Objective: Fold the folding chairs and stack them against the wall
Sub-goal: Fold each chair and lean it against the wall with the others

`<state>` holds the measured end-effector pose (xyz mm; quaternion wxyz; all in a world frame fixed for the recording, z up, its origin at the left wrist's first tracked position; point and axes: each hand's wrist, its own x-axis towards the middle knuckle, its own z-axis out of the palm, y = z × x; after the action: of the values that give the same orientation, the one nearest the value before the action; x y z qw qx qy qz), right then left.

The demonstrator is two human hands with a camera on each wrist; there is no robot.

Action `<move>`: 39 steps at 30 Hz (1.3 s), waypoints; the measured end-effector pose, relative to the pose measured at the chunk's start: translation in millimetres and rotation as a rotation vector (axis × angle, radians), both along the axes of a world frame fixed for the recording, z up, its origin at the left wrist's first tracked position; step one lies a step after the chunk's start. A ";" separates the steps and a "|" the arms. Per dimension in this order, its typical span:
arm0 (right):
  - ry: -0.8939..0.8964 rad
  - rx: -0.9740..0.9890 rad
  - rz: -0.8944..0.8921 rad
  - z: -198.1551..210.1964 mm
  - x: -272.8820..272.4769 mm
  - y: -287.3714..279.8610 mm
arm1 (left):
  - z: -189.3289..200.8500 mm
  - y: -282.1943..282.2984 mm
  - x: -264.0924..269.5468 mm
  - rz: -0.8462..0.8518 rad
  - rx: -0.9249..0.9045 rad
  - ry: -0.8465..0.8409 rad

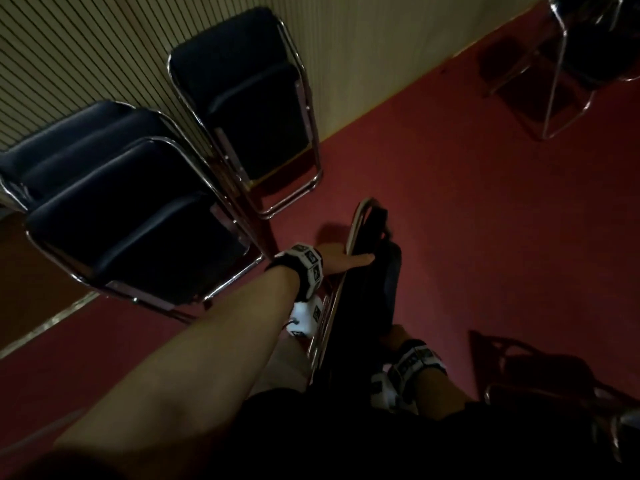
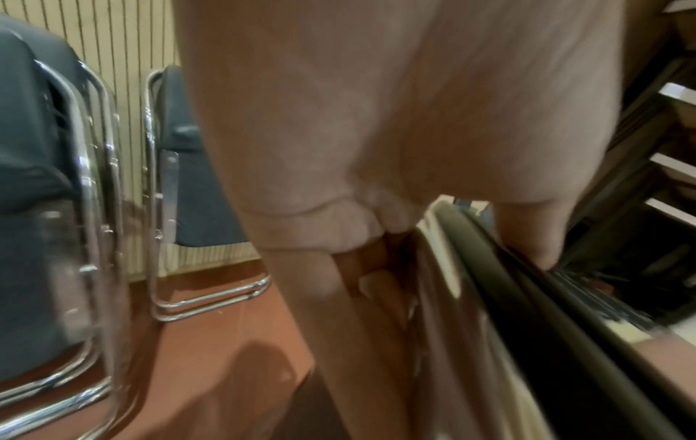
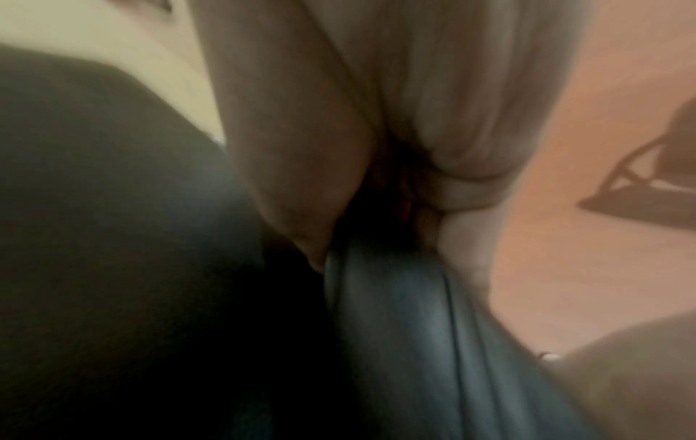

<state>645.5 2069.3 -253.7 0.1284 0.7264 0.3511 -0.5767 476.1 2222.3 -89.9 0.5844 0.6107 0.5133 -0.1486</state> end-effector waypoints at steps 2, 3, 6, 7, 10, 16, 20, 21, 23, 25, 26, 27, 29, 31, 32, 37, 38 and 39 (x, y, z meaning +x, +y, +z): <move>0.000 -0.029 -0.055 0.1 -9.3 23.2 | -2.5 22.7 -5.1 -0.061 -0.018 -0.012; 0.003 -0.010 -0.098 5.2 -13.4 41.4 | 1.8 38.8 -6.4 -0.087 0.004 -0.018; -0.073 0.033 -0.189 23.8 -22.9 97.1 | 20.0 88.1 -18.6 -0.127 0.039 -0.032; -0.092 0.034 -0.192 27.5 -27.1 111.3 | 18.5 102.6 -26.7 -0.138 0.050 -0.053; -0.158 0.028 -0.227 42.2 -50.2 155.3 | 23.0 147.9 -51.1 -0.139 0.064 -0.071; -0.066 0.182 -0.403 32.9 -87.3 240.1 | 24.3 256.7 -39.5 -0.239 0.128 -0.025; -0.133 0.158 -0.301 13.8 -92.1 284.6 | 30.6 301.0 -40.3 -0.310 0.101 -0.010; -0.167 0.139 -0.158 13.3 -90.3 300.3 | 27.9 316.2 -38.3 -0.335 0.089 0.007; -0.152 0.108 -0.008 17.6 -88.4 333.4 | 28.5 349.2 -32.9 -0.336 0.098 0.085; -0.118 0.086 0.064 18.6 -91.4 351.2 | 24.1 370.8 -34.6 -0.307 0.166 0.162; -0.109 0.056 0.023 17.9 -86.1 378.0 | 26.0 395.7 -27.5 -0.300 0.190 0.198; -0.078 0.028 -0.039 14.7 -78.6 398.5 | 24.3 417.6 -19.7 -0.284 0.181 0.229; 0.056 0.043 -0.252 18.7 -74.8 417.8 | 25.6 438.2 -10.0 -0.279 0.173 0.205; -0.008 0.013 -0.155 8.4 -78.0 441.3 | 26.5 458.7 -3.2 -0.244 0.133 0.207; -0.032 -0.001 -0.086 -2.1 -74.4 462.4 | 31.1 476.1 2.1 -0.235 0.132 0.214; -0.123 0.049 0.322 21.3 -87.6 506.1 | 22.6 517.3 -12.5 -0.140 0.115 0.277; -0.114 0.026 0.455 17.4 -95.4 516.9 | 20.9 527.4 -19.6 -0.127 0.121 0.291; -0.090 -0.026 0.507 11.4 -102.1 527.3 | 19.9 536.8 -27.2 -0.109 0.129 0.316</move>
<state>543.4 2596.6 -242.3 0.2936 0.6383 0.5086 -0.4977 448.9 2759.1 -70.0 0.4471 0.6430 0.5732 -0.2409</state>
